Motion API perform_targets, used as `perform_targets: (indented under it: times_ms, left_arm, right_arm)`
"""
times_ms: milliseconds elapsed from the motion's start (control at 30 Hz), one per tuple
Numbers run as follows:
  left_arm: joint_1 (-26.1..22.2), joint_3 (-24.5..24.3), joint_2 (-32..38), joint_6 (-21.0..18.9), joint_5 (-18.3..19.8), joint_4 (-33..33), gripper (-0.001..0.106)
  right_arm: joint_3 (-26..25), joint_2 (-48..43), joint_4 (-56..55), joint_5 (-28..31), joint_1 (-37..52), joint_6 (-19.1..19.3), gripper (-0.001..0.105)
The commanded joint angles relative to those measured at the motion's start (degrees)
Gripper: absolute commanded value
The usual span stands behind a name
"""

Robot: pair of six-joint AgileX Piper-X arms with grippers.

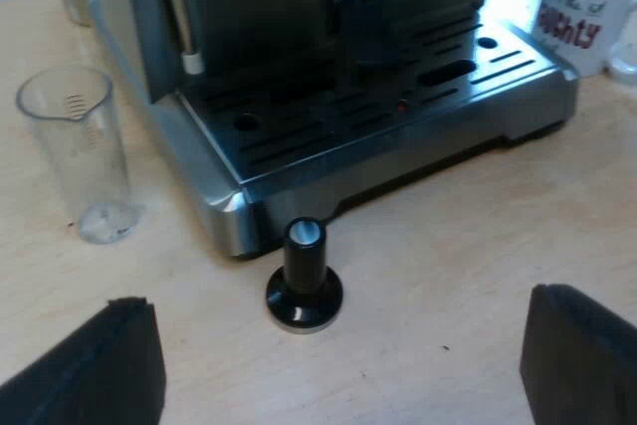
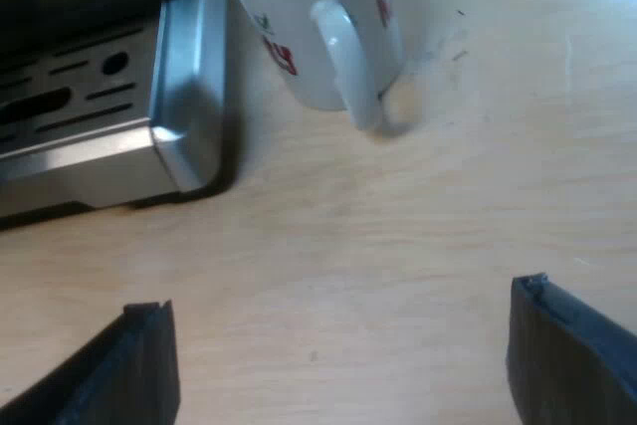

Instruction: Place mug into machine

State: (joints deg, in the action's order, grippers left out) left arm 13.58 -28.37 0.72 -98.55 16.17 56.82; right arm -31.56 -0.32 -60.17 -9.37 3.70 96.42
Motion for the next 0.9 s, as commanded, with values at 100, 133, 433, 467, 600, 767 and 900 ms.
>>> perform_targets:
  times_ms: [100, 133, 433, 467, 600, 767, 900]
  left_arm:
    - [4.2, -2.3, -3.9, -0.7, 0.4, -3.2, 0.079]
    - [5.0, -2.8, -5.1, -0.7, 0.4, -4.5, 0.079]
    - [11.0, -5.5, -13.5, -0.7, 0.8, -12.2, 0.079]
    - [12.8, -6.0, -15.3, -0.7, 0.8, -14.5, 0.079]
    - [16.8, -6.7, -19.2, -0.7, 1.1, -19.4, 0.079]
    - [19.2, -6.9, -22.5, -0.7, 2.1, -22.1, 0.079]
    - [19.2, -6.9, -22.9, -0.6, 2.1, -22.1, 0.079]
  right_arm:
    - [-2.6, -0.8, -0.4, -1.9, 0.0, 0.2, 0.07]
    - [-3.8, 0.5, -0.8, -2.6, 0.0, 0.2, 0.07]
    - [-11.1, 9.1, -1.8, -6.4, 0.0, 6.9, 0.07]
    - [-12.3, 10.8, -1.8, -7.2, 0.0, 8.1, 0.07]
    - [-15.0, 14.3, -1.8, -9.0, 0.0, 10.7, 0.07]
    - [-16.8, 18.3, -1.6, -10.5, 0.0, 10.9, 0.07]
    - [-16.8, 19.7, -1.6, -10.6, 0.0, 10.9, 0.07]
